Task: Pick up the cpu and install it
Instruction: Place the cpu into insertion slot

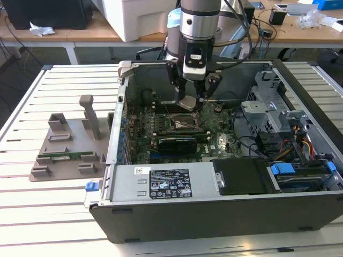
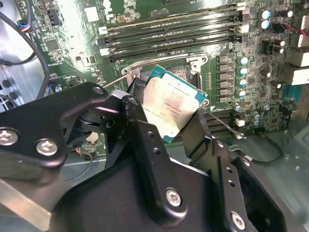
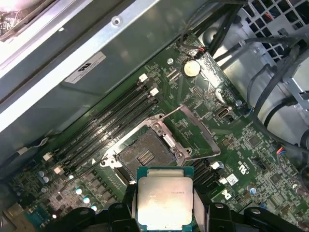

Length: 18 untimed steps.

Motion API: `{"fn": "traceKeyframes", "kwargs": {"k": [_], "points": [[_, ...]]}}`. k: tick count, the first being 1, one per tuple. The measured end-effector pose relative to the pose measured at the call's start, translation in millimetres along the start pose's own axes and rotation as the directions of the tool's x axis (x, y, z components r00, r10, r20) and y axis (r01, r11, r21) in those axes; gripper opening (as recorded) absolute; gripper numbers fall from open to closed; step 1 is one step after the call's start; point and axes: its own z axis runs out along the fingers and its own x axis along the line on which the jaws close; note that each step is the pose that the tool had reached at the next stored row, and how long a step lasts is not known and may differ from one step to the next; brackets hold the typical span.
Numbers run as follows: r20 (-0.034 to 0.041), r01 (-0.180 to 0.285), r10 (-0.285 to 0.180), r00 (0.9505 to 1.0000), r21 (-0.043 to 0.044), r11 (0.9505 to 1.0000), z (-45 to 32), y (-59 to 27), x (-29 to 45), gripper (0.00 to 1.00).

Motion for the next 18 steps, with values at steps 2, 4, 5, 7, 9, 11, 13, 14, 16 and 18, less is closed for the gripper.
{"fn": "traceKeyframes", "kwargs": {"k": [2, 4, 5, 7, 9, 11, 13, 14, 16, 18], "points": [[-0.0007, -0.019, 0.019, 0.9998, 0.0007, 0.9998, 0.0, 0.0, 0.0, 0.55], [-0.0015, -0.041, 0.041, 0.9992, 0.0016, 0.9992, 0.0, 0.0, 0.0, 0.55], [-0.002, -0.055, 0.055, 0.9985, 0.0021, 0.9985, 0.1, 0.0, 0.0, 0.55], [-0.003, -0.083, 0.083, 0.9965, 0.0034, 0.9965, 0.1, 0.0, 0.0, 0.55], [-0.004, -0.116, 0.116, 0.9933, 0.0048, 0.9933, 0.1, 0.0, 0.0, 0.55], [-0.0046, -0.131, 0.131, 0.9913, 0.0055, 0.9913, 0.1, 0.0, 0.0, 0.55], [-0.0061, -0.183, 0.183, 0.983, 0.0079, 0.983, 0.2, 0.0, 0.0, 0.55], [-0.0064, -0.195, 0.195, 0.9807, 0.0085, 0.9807, 0.2, 0.0, 0.0, 0.55], [-0.0072, -0.223, 0.223, 0.9749, 0.0099, 0.9749, 0.2, 0.0, 0.0, 0.55], [-0.0077, -0.242, 0.242, 0.9703, 0.0108, 0.9703, 0.2, 0.0, 0.0, 0.55]]}}
